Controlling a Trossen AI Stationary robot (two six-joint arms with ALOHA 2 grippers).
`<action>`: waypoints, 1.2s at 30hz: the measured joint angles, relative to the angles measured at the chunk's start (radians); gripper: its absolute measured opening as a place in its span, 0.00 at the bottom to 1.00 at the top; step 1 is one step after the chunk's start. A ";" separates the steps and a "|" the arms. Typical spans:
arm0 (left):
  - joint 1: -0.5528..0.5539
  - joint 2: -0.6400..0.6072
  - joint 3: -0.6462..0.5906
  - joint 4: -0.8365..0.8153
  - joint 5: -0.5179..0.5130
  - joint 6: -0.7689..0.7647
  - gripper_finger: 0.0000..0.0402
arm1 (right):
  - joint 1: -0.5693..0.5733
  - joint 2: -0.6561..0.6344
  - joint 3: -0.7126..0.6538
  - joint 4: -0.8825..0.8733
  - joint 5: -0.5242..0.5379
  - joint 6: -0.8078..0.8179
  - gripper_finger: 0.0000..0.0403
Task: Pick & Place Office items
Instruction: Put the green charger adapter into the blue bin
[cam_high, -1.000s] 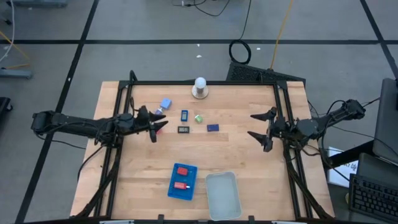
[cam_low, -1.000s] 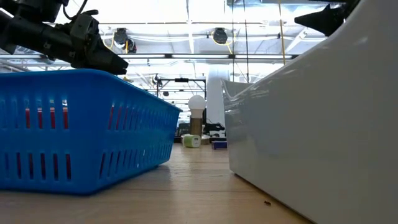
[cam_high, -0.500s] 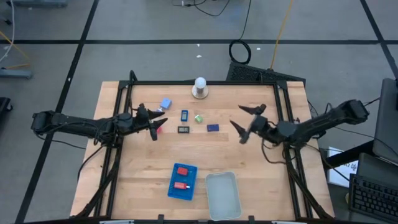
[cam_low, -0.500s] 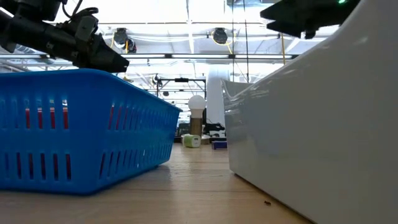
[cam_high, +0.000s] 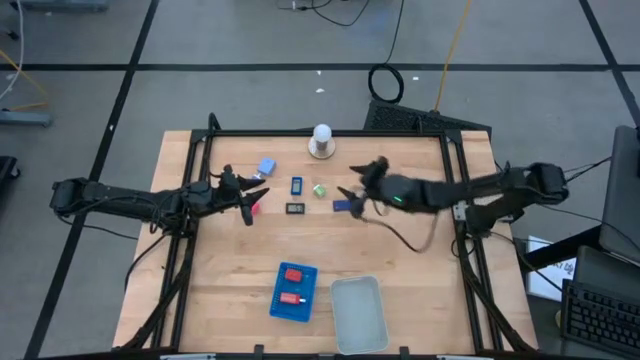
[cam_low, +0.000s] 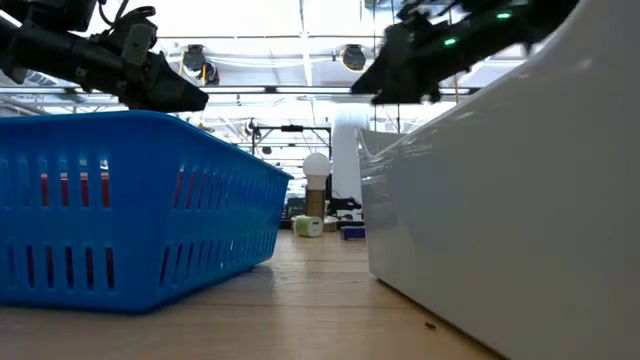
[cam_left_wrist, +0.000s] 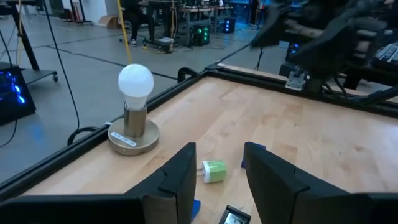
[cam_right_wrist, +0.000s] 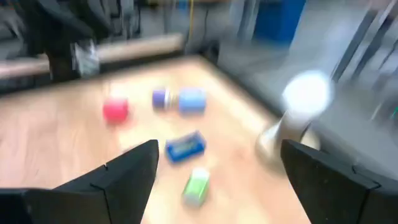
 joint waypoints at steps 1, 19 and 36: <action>0.000 0.000 0.000 0.000 0.000 0.000 0.33 | -0.026 0.034 0.050 -0.077 -0.049 0.035 0.81; 0.000 0.000 0.000 -0.002 0.008 -0.047 0.33 | -0.156 0.557 0.348 -0.150 -0.260 0.049 0.78; 0.000 0.000 0.000 -0.004 0.010 -0.053 0.33 | -0.174 0.648 0.371 -0.183 -0.278 0.050 0.72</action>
